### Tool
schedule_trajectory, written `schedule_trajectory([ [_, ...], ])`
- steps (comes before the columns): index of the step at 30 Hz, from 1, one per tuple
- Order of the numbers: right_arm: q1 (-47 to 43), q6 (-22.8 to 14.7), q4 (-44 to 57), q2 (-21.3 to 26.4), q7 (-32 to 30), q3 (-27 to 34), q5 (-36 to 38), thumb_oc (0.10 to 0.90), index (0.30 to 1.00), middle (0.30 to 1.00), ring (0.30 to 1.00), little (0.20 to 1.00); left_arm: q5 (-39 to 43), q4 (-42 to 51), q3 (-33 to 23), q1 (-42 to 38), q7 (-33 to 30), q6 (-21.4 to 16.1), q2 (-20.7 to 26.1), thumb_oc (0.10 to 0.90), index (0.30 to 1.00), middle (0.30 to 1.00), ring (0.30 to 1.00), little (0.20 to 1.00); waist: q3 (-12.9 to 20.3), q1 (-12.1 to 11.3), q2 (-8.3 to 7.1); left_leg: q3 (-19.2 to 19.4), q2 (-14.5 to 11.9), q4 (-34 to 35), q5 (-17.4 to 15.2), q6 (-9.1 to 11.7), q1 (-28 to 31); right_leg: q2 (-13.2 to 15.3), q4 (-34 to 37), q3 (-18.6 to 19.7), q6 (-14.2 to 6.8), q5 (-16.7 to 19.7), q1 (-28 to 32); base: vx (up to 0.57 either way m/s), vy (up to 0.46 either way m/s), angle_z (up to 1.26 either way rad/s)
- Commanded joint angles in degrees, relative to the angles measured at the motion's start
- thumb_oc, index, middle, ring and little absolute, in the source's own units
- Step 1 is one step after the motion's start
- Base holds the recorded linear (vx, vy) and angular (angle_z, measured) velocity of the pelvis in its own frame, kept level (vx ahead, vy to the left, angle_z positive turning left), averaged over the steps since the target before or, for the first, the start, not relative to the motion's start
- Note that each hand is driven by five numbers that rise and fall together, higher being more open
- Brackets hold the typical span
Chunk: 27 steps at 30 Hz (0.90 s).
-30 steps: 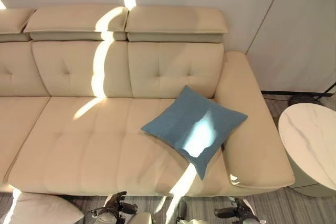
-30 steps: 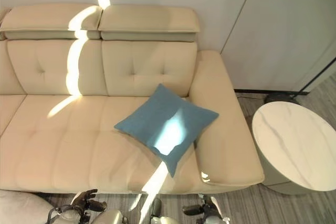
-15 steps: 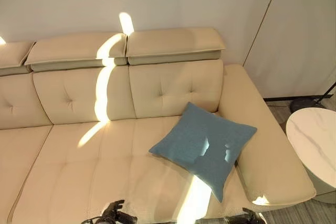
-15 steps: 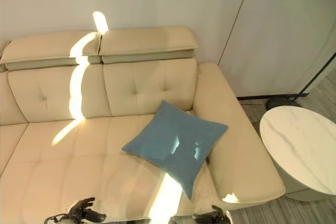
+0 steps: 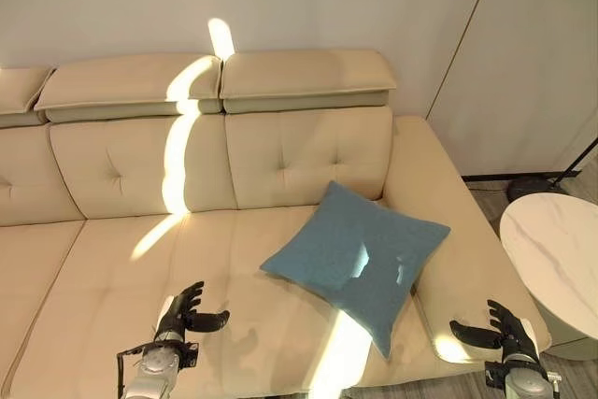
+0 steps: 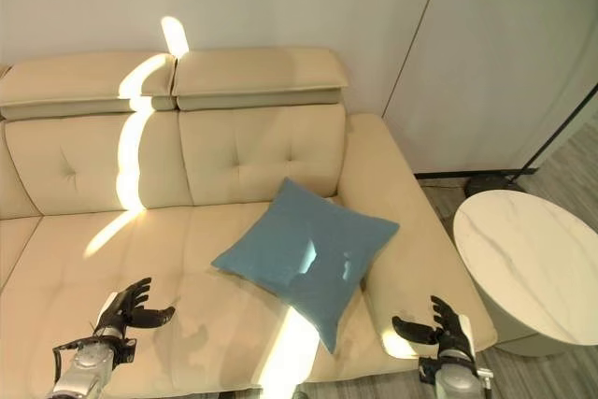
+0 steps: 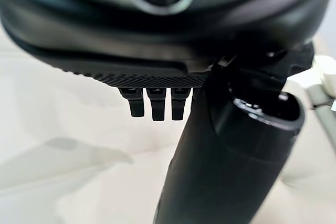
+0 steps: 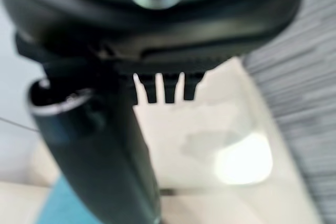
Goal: Pick up all the scattered cushions and arrange them neatly on the sofa.
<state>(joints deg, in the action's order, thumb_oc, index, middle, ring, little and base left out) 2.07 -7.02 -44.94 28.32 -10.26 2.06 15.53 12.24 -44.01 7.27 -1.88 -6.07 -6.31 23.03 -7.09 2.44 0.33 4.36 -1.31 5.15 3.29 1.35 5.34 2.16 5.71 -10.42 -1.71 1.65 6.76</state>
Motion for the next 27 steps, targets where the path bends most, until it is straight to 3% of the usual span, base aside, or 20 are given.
schedule_trajectory([
  [1, -4.72, -3.65, -1.69, -0.03, -0.89, 0.30, 7.45, 0.800, 0.900, 0.900, 0.900, 0.900, -0.40, -0.94, -0.58, -7.41, -3.20, -3.40, 3.07, 0.800, 0.900, 0.900, 0.900, 0.900, 0.48, -0.95, -1.28, 0.36, -0.02, -0.15, -6.29, 0.92, 1.36, 1.89, -0.71, 0.79, -4.89, -2.40, -2.21, 0.01, 0.003, -0.03],
  [4, -8.33, -4.14, -1.90, -3.08, -1.31, -2.47, 12.10, 0.800, 0.900, 0.900, 0.900, 0.900, -0.59, -0.10, 0.73, -10.83, -5.35, -3.25, 3.10, 0.800, 0.900, 0.900, 0.900, 0.900, -0.34, -1.05, -0.94, 1.10, -0.07, -0.15, -6.11, 1.03, 0.47, 2.01, -0.71, 0.65, -5.14, -1.98, -3.42, -0.04, 0.010, -0.05],
  [14, -12.89, -3.85, -2.33, -6.96, -2.66, -6.96, 13.72, 0.800, 0.900, 0.900, 0.900, 0.900, -0.72, 4.52, 1.96, -14.20, -9.00, -3.06, 2.04, 0.800, 0.900, 0.900, 0.900, 0.900, -1.94, -1.65, -0.40, 1.13, -0.23, -0.15, -5.64, 1.18, -1.47, 2.26, -0.71, -0.05, -5.35, -2.05, -4.97, -0.02, 0.010, -0.07],
  [20, -18.12, -4.37, -3.38, -9.21, -4.57, -9.00, 16.14, 0.800, 0.900, 0.900, 0.900, 0.900, -1.07, 8.07, 4.25, -18.34, -11.38, -3.36, 1.64, 0.800, 0.900, 0.900, 0.900, 0.900, -4.90, -1.71, 0.52, 0.40, 0.15, -1.14, -4.55, 1.07, -6.82, 2.73, -0.71, -0.01, -5.20, -0.68, -9.93, -0.10, 0.022, 0.01],
  [27, -24.50, -4.61, -4.57, -11.98, -6.30, -13.21, 16.70, 0.800, 0.900, 0.900, 0.900, 0.900, -0.96, 7.16, 7.41, -26.12, -14.30, -4.10, 2.46, 0.800, 0.900, 0.900, 0.900, 0.900, -7.19, -1.54, 0.81, 0.09, 0.95, -6.27, -4.26, 1.08, -17.18, 3.80, -1.14, 0.41, -4.74, 1.98, -17.85, -0.10, 0.025, 0.00],
])
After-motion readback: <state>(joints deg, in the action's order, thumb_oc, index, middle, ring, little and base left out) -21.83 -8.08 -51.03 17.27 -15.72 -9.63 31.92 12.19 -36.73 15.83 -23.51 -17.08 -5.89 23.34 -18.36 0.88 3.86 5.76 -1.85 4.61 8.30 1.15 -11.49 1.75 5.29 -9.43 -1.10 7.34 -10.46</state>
